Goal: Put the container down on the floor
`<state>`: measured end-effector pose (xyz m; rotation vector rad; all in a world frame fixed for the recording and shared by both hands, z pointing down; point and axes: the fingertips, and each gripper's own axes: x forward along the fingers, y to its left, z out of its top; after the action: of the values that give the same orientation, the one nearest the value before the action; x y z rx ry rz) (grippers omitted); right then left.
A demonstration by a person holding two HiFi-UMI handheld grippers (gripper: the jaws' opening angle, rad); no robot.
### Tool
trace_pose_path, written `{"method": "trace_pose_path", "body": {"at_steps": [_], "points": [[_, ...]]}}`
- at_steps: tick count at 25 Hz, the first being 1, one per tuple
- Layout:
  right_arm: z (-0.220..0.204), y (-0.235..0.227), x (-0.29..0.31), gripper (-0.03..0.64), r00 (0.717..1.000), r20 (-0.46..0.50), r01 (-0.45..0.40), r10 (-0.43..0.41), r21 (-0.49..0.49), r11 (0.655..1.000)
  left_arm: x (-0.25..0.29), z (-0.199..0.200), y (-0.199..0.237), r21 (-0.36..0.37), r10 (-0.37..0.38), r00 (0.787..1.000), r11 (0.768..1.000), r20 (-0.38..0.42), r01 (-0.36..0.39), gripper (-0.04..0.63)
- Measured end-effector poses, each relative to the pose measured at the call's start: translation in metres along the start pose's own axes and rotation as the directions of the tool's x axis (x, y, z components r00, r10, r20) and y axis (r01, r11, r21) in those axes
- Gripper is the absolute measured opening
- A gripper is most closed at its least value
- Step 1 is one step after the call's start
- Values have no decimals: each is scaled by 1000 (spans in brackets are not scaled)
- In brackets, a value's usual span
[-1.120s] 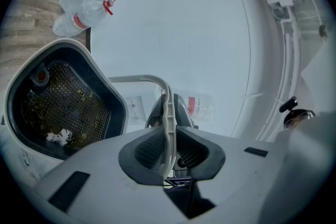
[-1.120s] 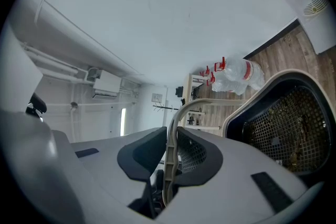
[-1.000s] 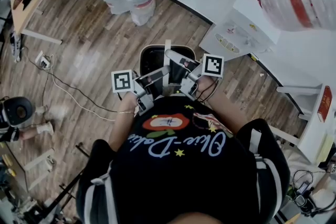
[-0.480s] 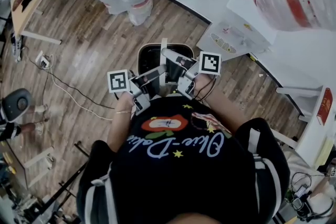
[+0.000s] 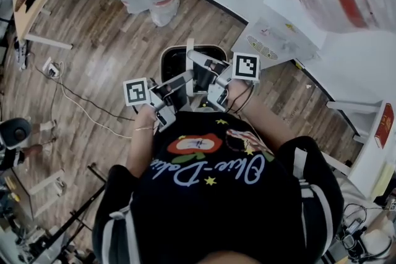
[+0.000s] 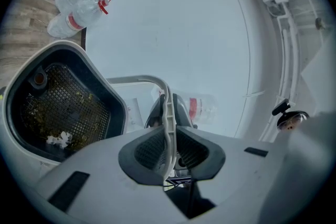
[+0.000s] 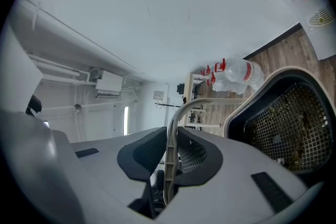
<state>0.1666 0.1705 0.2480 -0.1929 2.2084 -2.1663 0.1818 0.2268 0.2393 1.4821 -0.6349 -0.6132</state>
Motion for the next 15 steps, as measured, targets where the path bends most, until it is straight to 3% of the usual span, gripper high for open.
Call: {"method": "trace_pose_path", "body": {"at_steps": [12, 15], "points": [[6, -3, -1, 54, 998, 67, 18, -18, 1, 1000, 5, 5, 5, -3, -22, 999, 1000, -44, 22, 48], [30, -8, 18, 54, 995, 96, 28, -29, 13, 1000, 11, 34, 11, -12, -23, 998, 1000, -66, 22, 48]]}}
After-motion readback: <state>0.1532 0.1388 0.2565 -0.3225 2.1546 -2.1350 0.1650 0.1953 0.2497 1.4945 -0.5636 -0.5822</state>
